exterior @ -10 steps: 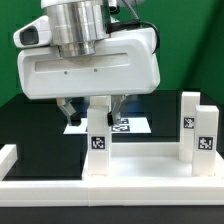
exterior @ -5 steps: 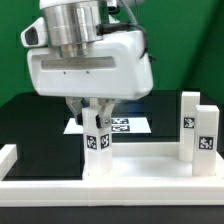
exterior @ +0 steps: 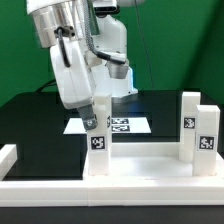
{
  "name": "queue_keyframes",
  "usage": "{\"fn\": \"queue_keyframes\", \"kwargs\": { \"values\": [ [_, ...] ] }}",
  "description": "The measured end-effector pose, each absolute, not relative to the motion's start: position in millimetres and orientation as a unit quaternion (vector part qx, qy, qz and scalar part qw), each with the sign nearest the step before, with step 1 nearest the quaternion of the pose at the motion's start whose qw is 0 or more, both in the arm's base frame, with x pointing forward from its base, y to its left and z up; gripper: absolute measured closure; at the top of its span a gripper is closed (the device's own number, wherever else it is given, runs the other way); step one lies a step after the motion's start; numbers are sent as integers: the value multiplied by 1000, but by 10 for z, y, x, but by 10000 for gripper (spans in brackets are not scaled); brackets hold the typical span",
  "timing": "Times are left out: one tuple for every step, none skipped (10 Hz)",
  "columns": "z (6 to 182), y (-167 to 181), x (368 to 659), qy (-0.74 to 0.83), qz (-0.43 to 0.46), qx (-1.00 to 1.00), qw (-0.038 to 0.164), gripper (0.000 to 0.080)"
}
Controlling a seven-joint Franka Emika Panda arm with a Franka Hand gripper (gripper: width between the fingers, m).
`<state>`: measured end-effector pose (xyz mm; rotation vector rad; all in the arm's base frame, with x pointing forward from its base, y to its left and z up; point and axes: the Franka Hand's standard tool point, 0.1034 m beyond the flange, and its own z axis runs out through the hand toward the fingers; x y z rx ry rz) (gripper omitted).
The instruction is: Assemble desk
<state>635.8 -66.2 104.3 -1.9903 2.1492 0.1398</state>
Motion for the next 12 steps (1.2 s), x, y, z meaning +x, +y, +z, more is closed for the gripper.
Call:
{"fn": "queue_keyframes", "kwargs": {
  "values": [
    [1053, -644, 6369, 672, 37, -733, 100, 507],
    [1076, -558, 6411, 573, 21, -813, 99, 507],
    [1049, -487, 6386, 514, 19, -852, 103, 342],
    [1048, -450, 6366, 475, 17, -874, 104, 197],
    [1048, -473, 6368, 450, 13, -887, 104, 164],
    [1045, -482, 6366, 429, 11, -897, 104, 164],
    [1043, -486, 6364, 389, 6, -916, 103, 152],
    [1045, -500, 6361, 332, 1, -938, 98, 151],
    [1053, -534, 6362, 194, -6, -977, 85, 151],
    [1033, -551, 6349, 163, -4, -983, 86, 151],
    [1029, -550, 6347, 182, -2, -980, 85, 151],
    [1028, -551, 6346, 195, -1, -977, 85, 267]
  ]
}}
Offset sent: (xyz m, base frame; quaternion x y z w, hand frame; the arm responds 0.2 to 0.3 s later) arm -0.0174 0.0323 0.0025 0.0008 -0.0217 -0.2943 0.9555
